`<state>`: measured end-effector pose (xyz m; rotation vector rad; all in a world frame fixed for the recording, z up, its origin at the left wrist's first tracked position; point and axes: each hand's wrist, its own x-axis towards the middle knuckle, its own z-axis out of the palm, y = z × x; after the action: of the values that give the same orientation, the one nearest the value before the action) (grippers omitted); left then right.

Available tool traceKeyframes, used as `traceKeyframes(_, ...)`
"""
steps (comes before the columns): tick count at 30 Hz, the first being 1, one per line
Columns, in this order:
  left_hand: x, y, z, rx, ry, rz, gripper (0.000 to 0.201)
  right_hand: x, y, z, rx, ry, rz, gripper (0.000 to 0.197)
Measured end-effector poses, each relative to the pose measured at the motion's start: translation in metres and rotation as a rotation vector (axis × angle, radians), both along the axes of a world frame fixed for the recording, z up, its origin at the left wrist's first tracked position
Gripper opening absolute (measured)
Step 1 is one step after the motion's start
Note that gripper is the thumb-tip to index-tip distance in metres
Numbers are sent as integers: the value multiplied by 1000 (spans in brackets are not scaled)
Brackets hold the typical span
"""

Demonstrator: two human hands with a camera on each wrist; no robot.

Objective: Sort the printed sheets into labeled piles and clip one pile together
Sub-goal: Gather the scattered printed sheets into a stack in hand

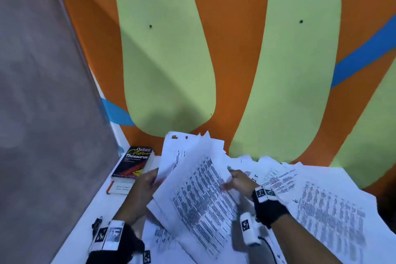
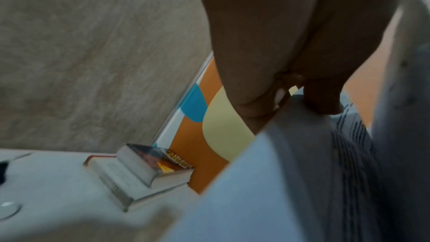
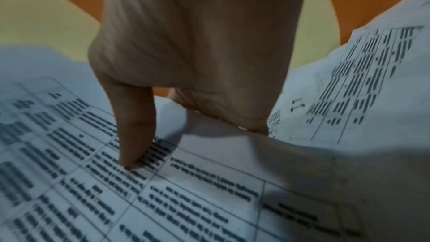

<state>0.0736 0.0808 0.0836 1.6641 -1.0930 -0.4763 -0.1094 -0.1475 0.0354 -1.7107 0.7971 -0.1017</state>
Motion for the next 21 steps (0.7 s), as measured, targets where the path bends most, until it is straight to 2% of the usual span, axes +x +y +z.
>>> traceKeyframes(1, 2, 1, -3, 14, 15, 27, 27, 8, -1, -3, -11, 42, -10, 30)
traceKeyframes(3, 5, 2, -15, 50, 43, 72, 24, 14, 4, -9, 7, 69, -79, 28)
traceKeyframes(6, 4, 6, -27, 34, 198, 148, 33, 16, 16, -11, 29, -25, -183, 25)
traceKeyframes(9, 6, 8, -36, 14, 292, 241, 44, 17, 19, -10, 3, -97, -166, 18)
traceKeyframes(10, 8, 9, -38, 2, 283, 261, 41, 18, 16, -12, -41, -73, -166, 14)
traceKeyframes(14, 16, 14, -35, -18, 40, 385, 24, 21, 4, -19, -206, 9, -175, 9)
traceKeyframes(15, 18, 15, -30, -44, 32, 397, 22, 23, 1, -18, -226, -11, -202, 6)
traceKeyframes(17, 17, 14, -19, -85, 55, 393, 21, 26, -6, -9, -181, -104, -283, 17)
traceKeyframes(18, 17, 13, -15, -107, 87, 395, 22, 26, -6, 0, -130, -177, -306, 13)
traceKeyframes(19, 16, 12, -12, -136, 135, 402, 22, 28, -9, 5, -79, -240, -303, 7)
traceKeyframes(21, 15, 7, -11, -163, 240, 424, 21, 30, -10, 13, 35, -334, -254, 18)
